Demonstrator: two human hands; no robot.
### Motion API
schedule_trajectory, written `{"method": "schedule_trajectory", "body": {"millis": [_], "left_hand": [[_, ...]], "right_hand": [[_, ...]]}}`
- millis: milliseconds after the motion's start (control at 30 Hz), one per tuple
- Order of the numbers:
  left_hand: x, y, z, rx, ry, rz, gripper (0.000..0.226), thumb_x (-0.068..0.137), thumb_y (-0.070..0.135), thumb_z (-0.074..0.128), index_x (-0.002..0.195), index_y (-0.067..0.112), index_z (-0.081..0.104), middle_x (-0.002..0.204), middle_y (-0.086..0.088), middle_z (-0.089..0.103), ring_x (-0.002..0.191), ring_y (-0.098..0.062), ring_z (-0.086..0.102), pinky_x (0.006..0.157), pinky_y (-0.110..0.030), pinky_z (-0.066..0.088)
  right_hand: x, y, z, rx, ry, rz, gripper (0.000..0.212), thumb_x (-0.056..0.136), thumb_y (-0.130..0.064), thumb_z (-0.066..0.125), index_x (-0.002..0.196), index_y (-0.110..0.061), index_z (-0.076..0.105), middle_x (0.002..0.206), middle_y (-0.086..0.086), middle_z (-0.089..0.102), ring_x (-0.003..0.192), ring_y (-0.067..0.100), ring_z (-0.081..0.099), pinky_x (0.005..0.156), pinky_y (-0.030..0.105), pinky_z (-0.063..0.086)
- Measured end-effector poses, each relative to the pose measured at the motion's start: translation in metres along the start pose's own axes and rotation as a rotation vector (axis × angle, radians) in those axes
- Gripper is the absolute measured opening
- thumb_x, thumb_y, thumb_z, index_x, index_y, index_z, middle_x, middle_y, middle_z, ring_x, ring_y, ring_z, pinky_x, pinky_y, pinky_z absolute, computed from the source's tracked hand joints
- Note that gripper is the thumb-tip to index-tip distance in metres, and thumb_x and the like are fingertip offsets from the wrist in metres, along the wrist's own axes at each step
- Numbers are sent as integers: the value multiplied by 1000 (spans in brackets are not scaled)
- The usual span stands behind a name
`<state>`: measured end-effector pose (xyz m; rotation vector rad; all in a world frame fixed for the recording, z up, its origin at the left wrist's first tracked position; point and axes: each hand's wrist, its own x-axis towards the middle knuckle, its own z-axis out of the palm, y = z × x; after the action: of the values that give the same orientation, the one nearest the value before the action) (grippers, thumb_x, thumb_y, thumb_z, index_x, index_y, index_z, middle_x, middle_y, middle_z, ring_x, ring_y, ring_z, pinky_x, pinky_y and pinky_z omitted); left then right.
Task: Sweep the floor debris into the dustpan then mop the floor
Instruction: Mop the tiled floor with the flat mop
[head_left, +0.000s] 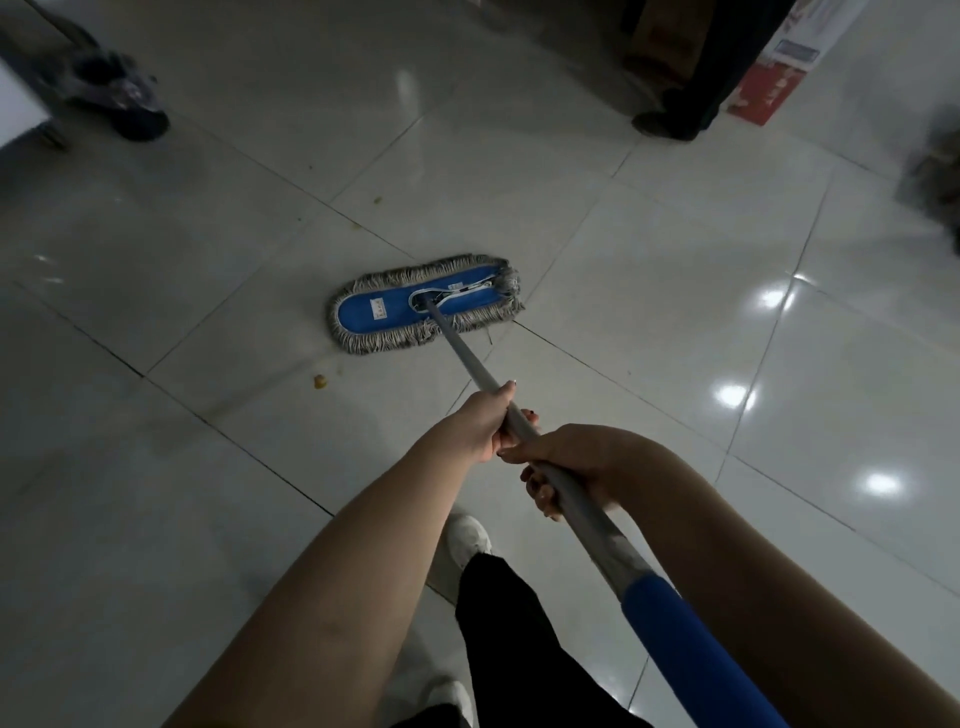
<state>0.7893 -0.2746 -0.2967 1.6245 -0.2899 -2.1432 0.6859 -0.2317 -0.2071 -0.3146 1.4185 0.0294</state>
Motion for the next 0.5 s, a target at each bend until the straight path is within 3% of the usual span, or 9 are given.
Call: {"method": "schedule_trajectory", "body": {"millis": [267,400,500], "left_hand": [[51,123,0,-57,27,81,29,97,26,48,85,0,50,73,-11,59,34,-7,58,32,-13,40],[66,174,-11,-5,70,126,30,98,25,47,86,-1,54,58,-7,63,27,-3,50,30,-12,36],[81,212,-23,-35,76,138,25,98,22,48,89,-2,52,70,-11,61,30,-3,53,32,-12,38]], "right_hand": [[32,-144,-22,-66,11,30,25,89,-16,64,71,-4,50,42,5,51,30,12,46,36,16,43],[48,-204,-17,-73,13,43,26,88,-17,66,71,-5,50,43,6,50,29,12,44,35,16,42],[60,-246,-10,-75,14,44,25,88,-16,66,72,-5,50,42,6,50,28,12,44,35,15,41]]}}
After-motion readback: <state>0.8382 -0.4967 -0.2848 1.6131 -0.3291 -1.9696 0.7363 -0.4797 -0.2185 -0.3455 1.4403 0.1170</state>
